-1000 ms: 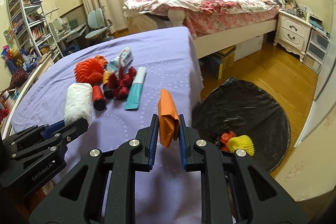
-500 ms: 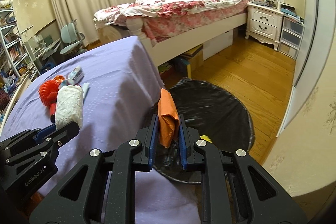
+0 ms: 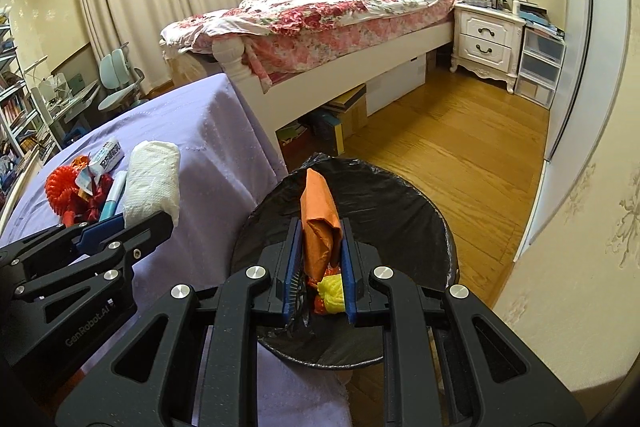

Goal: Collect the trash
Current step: 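Carry both items over the black bin and open both tools to drop them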

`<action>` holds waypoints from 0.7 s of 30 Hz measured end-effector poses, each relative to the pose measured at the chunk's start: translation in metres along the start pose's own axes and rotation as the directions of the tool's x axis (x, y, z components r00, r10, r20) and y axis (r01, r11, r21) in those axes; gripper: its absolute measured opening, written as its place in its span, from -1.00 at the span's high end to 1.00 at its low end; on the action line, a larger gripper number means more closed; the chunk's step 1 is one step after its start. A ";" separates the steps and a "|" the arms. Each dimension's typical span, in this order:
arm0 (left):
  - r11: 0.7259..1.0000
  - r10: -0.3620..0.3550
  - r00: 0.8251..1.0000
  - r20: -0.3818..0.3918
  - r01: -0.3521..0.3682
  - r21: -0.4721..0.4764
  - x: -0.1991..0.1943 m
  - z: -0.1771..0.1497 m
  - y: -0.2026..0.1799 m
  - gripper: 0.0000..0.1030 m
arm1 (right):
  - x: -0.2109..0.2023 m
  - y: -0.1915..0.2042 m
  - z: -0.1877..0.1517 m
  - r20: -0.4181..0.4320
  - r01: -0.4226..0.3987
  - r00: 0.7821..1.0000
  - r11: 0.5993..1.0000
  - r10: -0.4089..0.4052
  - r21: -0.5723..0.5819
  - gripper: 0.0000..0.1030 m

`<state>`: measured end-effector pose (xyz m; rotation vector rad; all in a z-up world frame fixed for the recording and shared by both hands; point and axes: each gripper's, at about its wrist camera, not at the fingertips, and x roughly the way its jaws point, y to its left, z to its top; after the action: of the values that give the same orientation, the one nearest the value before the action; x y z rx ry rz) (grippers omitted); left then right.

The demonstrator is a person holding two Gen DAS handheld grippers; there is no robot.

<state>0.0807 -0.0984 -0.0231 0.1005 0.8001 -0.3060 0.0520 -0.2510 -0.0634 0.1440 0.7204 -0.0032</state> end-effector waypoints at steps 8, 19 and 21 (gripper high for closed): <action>1.000 0.009 1.000 -0.023 -0.008 0.015 0.011 0.002 -0.003 0.37 | 0.009 -0.009 0.002 -0.010 0.011 1.000 1.000 -0.011 0.022 0.65; 0.999 0.048 0.999 -0.005 -0.048 -0.019 0.003 0.002 0.003 -0.42 | 0.010 -0.020 0.001 -0.009 0.024 1.000 0.998 -0.024 0.064 0.48; 0.998 0.053 0.999 -0.007 -0.053 -0.021 0.001 0.001 0.003 -0.42 | 0.009 -0.022 0.000 -0.008 0.026 1.000 0.997 -0.026 0.071 0.48</action>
<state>0.0828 -0.0958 -0.0237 0.1028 0.8059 -0.2476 0.0576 -0.2726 -0.0720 0.2025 0.7300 -0.0531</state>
